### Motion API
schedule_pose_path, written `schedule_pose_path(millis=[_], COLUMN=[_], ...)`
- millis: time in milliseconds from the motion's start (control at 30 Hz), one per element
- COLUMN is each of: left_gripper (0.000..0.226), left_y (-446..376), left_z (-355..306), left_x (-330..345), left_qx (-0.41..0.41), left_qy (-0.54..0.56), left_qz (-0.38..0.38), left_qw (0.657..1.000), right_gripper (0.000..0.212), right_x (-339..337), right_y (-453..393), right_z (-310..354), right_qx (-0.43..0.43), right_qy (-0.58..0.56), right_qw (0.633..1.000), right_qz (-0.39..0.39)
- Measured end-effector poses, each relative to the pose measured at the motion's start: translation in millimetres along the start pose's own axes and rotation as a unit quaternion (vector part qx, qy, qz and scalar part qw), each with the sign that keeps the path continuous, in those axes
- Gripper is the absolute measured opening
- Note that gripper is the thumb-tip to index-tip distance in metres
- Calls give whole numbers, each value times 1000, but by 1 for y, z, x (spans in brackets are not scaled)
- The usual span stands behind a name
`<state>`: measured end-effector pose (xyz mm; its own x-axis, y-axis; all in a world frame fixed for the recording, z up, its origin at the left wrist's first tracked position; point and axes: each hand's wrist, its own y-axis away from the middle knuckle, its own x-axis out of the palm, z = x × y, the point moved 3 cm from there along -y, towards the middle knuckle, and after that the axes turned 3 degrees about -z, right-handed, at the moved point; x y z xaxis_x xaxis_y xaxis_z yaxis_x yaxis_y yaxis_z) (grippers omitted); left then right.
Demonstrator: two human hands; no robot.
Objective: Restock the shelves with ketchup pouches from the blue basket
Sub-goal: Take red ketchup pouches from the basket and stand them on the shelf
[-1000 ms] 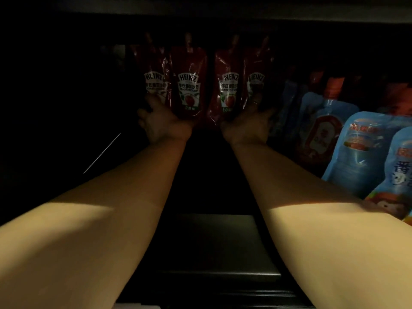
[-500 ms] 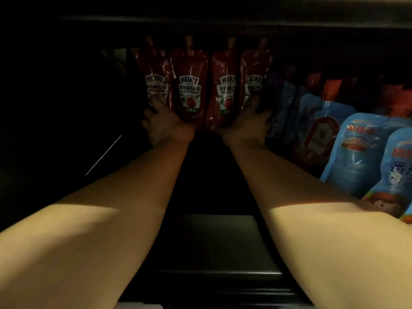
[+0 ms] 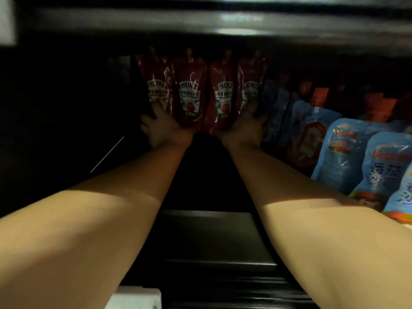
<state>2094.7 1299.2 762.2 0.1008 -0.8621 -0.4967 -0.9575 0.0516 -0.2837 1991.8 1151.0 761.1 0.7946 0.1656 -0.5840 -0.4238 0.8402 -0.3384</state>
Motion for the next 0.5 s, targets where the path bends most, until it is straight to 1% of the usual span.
schedule_pose_path(millis=[33, 100, 167, 233, 333, 400, 500], left_gripper=[116, 84, 53, 33, 25, 22, 23], left_y=[5, 16, 27, 39, 59, 70, 87], left_z=[3, 11, 22, 34, 45, 47, 45], left_x=[-7, -26, -48, -70, -96, -109, -127], left_qx=[4, 17, 26, 45, 77, 85, 80], left_qy=[31, 79, 75, 64, 41, 21, 32], left_qz=[-5, -20, -32, -23, 9, 24, 45], left_qw=[1000, 997, 996, 997, 996, 996, 995], right_gripper=[132, 131, 132, 130, 116, 98, 66], right_x=[-2, -6, -12, -20, -38, -53, -76], right_y=[2, 7, 13, 26, 51, 71, 102], right_z=[1, 3, 5, 8, 9, 7, 6], right_qx=[-6, -6, -4, -11, -12, -25, -66], right_qy=[6, 12, 27, 64, 64, 68, 117], right_qw=[1000, 1000, 999, 997, 998, 997, 991], right_qz=[0, 4, 17, 30, 10, -4, 1])
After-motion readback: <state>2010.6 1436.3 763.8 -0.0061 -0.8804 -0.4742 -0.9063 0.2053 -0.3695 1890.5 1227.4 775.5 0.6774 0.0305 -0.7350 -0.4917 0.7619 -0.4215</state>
